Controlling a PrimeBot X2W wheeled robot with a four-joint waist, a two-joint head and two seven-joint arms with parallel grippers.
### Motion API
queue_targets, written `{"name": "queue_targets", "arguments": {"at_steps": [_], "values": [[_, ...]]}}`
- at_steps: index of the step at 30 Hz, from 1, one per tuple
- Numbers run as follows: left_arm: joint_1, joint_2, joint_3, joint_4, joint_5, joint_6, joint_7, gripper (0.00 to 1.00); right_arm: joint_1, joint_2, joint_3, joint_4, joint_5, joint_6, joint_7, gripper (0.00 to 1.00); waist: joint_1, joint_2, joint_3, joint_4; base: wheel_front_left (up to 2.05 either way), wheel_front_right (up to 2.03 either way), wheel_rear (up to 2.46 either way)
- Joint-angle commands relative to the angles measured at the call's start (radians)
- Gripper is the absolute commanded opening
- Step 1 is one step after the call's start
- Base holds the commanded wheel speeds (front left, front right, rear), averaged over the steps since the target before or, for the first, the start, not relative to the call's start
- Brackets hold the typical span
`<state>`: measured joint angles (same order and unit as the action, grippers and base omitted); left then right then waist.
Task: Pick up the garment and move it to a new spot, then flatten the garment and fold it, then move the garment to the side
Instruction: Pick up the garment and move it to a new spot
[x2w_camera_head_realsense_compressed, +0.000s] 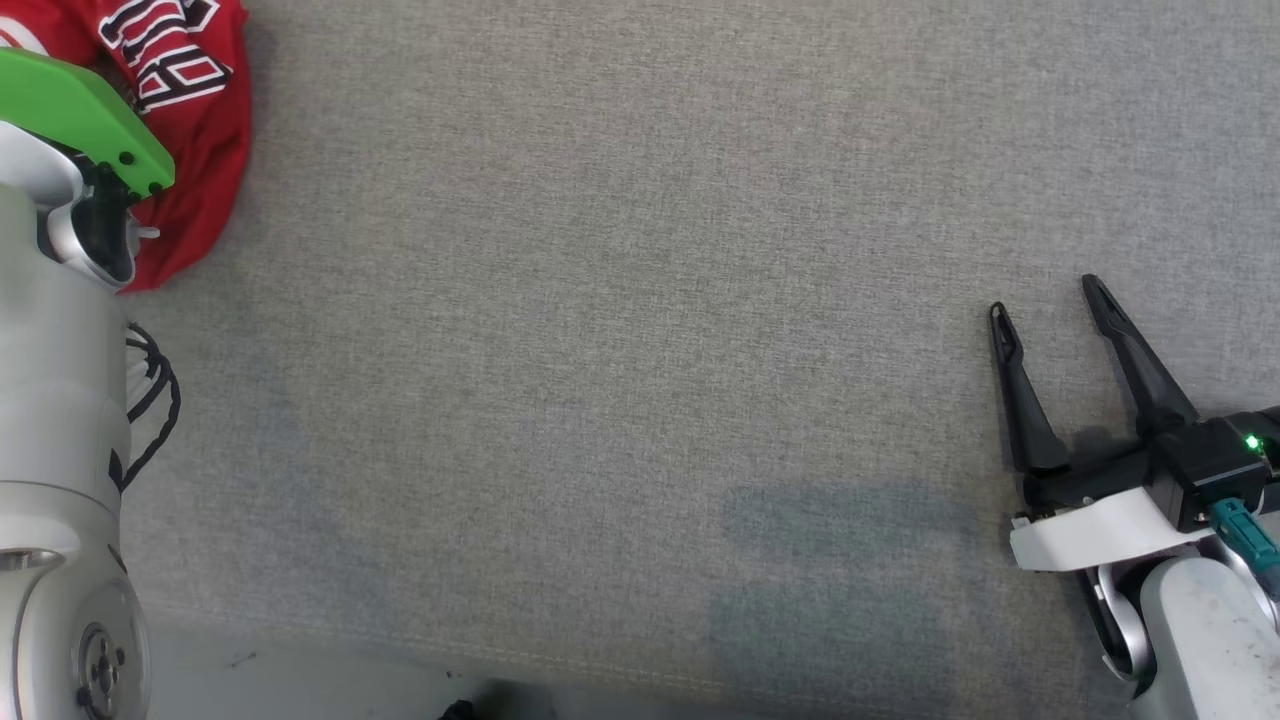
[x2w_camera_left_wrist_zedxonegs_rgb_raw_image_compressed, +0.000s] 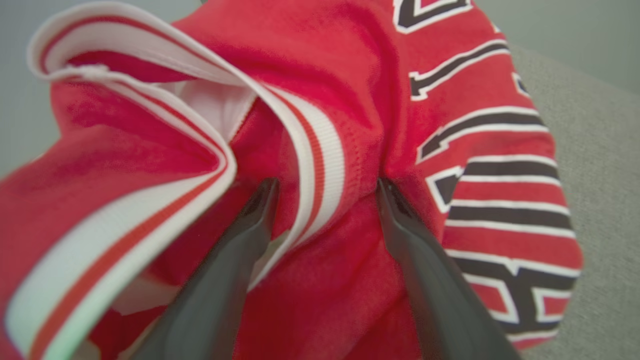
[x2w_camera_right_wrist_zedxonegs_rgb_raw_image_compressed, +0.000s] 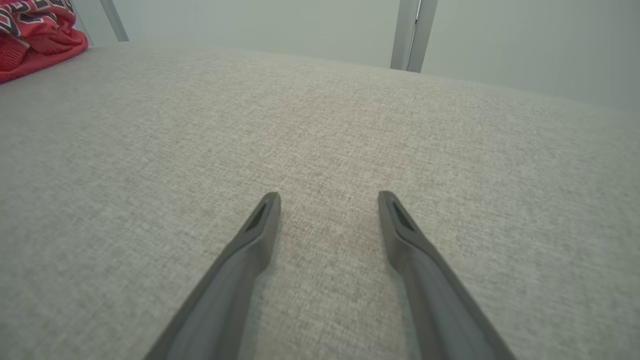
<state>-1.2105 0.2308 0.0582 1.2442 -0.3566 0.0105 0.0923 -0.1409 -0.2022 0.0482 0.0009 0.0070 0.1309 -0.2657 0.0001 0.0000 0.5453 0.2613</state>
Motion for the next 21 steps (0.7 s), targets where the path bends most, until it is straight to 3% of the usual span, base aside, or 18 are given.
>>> {"name": "queue_targets", "arguments": {"at_steps": [1,6,10,11,12,15,21], "values": [[-0.008,0.006,-0.003,0.005,0.01,0.009,-0.006,1.0,-0.004,-0.006,-0.006,0.011,0.002,0.0,0.0,1.0,-0.0001,0.0,0.025,-0.023,0.0,0.0,0.0],[0.005,0.012,-0.015,0.021,0.011,0.014,-0.004,1.0,-0.002,-0.001,-0.011,0.012,-0.001,-0.001,0.001,1.0,-0.0001,0.0,0.037,-0.033,0.0,0.0,0.0],[0.018,0.002,-0.025,0.032,0.007,-0.007,0.024,1.0,-0.004,0.001,-0.008,0.016,0.0,-0.001,0.001,1.0,-0.0001,0.0,0.04,-0.033,0.0,0.0,0.0],[0.021,0.0,-0.026,0.034,0.004,-0.01,0.026,0.34,-0.006,0.0,-0.007,0.017,0.0,-0.001,0.001,1.0,-0.0001,0.0,0.041,-0.032,0.0,0.0,0.0],[0.022,-0.002,-0.028,0.035,0.003,-0.013,0.025,0.0,-0.007,0.0,-0.006,0.018,-0.001,-0.001,0.001,1.0,-0.0001,0.0,0.04,-0.031,0.0,0.0,0.0],[0.022,-0.002,-0.03,0.033,0.0,-0.027,-0.005,0.0,-0.008,0.001,-0.002,0.023,-0.002,-0.001,0.001,1.0,-0.0001,0.0,0.032,-0.025,0.0,0.0,0.0],[0.019,0.037,-0.049,0.001,0.022,-0.043,-0.161,0.0,-0.002,0.025,0.015,0.029,0.008,0.0,0.001,1.0,-0.0001,0.0,-0.032,-0.026,0.0,0.0,0.0]]}}
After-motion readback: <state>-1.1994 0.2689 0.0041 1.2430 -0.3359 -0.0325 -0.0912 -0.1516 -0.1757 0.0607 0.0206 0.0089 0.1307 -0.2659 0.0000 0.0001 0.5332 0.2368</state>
